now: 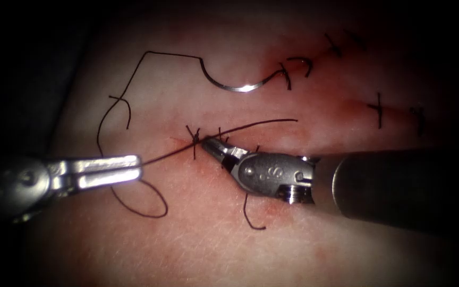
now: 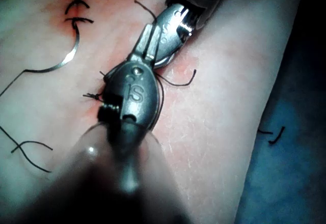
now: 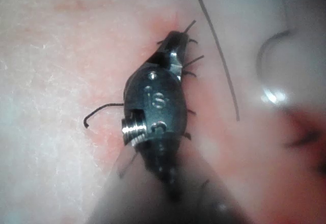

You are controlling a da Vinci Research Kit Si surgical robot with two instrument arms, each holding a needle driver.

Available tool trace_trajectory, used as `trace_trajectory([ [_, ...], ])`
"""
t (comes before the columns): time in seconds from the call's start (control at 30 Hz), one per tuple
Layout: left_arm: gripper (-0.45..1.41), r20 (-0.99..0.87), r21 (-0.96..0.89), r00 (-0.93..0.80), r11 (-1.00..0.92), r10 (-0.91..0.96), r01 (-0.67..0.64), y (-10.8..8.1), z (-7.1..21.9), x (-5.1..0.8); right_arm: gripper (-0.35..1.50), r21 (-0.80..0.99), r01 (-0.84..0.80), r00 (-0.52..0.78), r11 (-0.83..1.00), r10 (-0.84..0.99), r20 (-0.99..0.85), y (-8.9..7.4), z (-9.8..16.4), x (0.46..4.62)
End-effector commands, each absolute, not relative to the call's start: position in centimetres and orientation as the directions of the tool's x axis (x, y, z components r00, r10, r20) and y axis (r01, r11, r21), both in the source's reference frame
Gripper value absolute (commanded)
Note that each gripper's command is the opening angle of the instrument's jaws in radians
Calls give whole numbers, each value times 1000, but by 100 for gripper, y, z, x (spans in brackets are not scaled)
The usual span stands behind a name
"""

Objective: Wound Closure
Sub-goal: Set down the long suture end from the left tool.

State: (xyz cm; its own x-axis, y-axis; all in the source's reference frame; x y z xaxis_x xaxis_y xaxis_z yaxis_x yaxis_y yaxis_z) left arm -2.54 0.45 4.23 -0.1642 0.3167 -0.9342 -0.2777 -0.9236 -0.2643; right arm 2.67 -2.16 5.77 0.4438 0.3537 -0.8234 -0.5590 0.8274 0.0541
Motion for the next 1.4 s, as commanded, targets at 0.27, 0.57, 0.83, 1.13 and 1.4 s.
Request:
trace_trajectory([
  [0.27, -45, -935, -254, -172, -926, 309, -281, 39, 440, -257, 131, 46, -571, 368, 819, 306, -878, -238, 559, 216],
  [0.57, -45, -951, -300, -67, -954, 301, -26, -28, 446, -297, 128, -3, -648, 389, 762, 327, -861, -222, 544, 35],
  [0.83, -45, -929, -336, -233, -920, 288, 201, -101, 498, -330, 125, -55, -710, 413, 702, 353, -839, -184, 539, -19],
  [1.13, 108, -838, -436, -449, -875, 308, 213, -144, 597, -346, 135, -65, -733, 389, 678, 338, -857, -186, 538, 17],
  [1.4, 140, -804, -452, -497, -879, 327, 151, -98, 589, -286, 133, -61, -726, 388, 685, 334, -859, -189, 539, 36],
])
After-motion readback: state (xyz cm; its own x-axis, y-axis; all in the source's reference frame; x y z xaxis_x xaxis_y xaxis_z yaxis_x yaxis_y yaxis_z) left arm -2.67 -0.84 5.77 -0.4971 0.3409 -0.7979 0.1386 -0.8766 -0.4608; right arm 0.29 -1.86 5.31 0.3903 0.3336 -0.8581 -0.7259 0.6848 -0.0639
